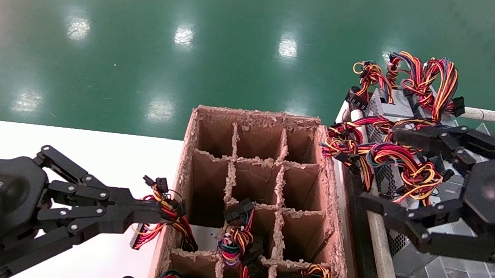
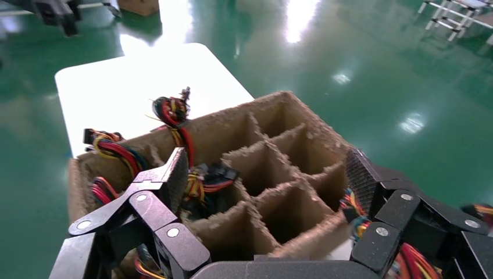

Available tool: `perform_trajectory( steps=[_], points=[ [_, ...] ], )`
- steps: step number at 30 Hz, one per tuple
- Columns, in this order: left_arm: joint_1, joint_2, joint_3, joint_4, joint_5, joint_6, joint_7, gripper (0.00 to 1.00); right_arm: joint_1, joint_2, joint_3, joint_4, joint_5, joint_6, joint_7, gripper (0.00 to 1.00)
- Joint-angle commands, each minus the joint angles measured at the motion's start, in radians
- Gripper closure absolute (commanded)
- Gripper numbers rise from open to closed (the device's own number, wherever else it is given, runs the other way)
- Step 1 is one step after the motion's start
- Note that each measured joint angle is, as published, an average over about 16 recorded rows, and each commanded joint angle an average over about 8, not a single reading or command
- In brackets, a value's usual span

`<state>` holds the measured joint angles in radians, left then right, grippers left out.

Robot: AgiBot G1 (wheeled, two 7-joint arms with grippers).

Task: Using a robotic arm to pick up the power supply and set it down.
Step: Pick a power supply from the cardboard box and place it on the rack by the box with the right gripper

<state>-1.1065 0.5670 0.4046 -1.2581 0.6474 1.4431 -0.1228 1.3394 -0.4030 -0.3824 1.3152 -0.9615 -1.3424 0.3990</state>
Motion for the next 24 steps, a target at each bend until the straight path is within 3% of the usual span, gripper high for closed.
perform_trajectory(
  steps=[1,24],
  points=[
    [0.0,0.0,0.0,0.0,0.0,0.0,0.0,0.0,-0.011,-0.009,0.004,-0.001,0.01,-0.006,-0.009,0.0],
    [0.0,0.0,0.0,0.0,0.0,0.0,0.0,0.0,-0.14,-0.11,0.054,-0.016,0.122,-0.081,-0.112,0.0]
  ],
)
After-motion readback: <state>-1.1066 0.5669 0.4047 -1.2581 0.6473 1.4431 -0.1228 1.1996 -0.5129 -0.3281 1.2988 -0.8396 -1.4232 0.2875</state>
